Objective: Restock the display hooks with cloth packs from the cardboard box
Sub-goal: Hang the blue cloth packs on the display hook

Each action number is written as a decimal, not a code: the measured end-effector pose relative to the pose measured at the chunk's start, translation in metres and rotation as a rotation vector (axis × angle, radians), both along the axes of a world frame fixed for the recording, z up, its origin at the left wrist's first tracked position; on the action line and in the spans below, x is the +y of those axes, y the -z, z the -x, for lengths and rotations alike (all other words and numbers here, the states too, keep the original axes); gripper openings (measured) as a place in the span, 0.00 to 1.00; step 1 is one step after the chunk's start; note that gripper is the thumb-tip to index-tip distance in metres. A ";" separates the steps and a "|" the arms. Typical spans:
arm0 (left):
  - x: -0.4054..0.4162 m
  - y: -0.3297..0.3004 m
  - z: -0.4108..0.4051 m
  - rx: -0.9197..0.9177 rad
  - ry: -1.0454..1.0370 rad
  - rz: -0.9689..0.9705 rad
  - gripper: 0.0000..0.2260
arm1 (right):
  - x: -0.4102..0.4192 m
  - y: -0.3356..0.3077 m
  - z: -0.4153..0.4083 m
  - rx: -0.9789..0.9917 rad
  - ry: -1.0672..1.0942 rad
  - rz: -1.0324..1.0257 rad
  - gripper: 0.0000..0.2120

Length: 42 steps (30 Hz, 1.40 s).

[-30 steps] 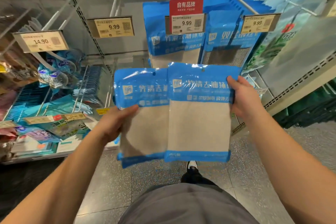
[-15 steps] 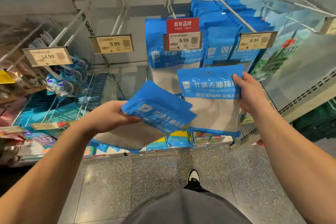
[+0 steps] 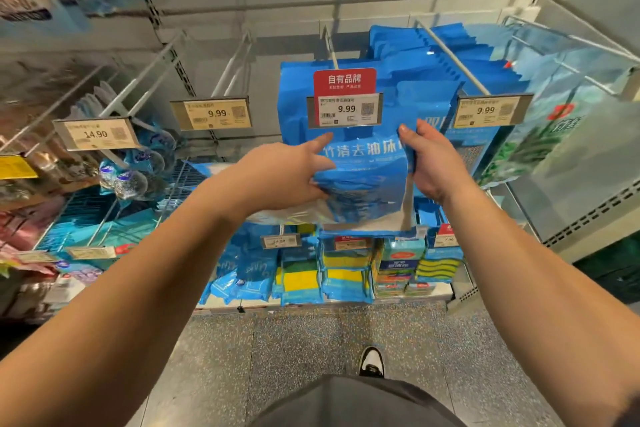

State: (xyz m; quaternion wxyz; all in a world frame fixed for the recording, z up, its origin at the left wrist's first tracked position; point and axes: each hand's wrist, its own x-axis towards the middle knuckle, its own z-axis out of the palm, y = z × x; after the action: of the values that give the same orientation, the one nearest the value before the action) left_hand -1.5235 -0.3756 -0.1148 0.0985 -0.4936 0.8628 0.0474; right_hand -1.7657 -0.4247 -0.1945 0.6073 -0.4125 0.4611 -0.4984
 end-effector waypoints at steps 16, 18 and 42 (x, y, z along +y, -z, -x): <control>-0.003 -0.027 -0.024 0.120 0.082 0.072 0.16 | -0.010 -0.019 -0.019 -0.117 0.026 -0.014 0.37; -0.004 -0.027 -0.024 0.112 0.078 0.065 0.17 | -0.006 -0.023 -0.024 -0.128 0.054 -0.030 0.31; -0.007 -0.030 -0.024 0.082 0.020 0.033 0.16 | -0.071 0.013 -0.042 0.273 0.235 0.033 0.22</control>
State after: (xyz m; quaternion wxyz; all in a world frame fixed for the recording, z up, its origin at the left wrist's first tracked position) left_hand -1.4998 -0.3828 -0.0848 0.0556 -0.4842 0.8716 0.0525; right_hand -1.7241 -0.4954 -0.2070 0.4699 -0.4296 0.5759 -0.5128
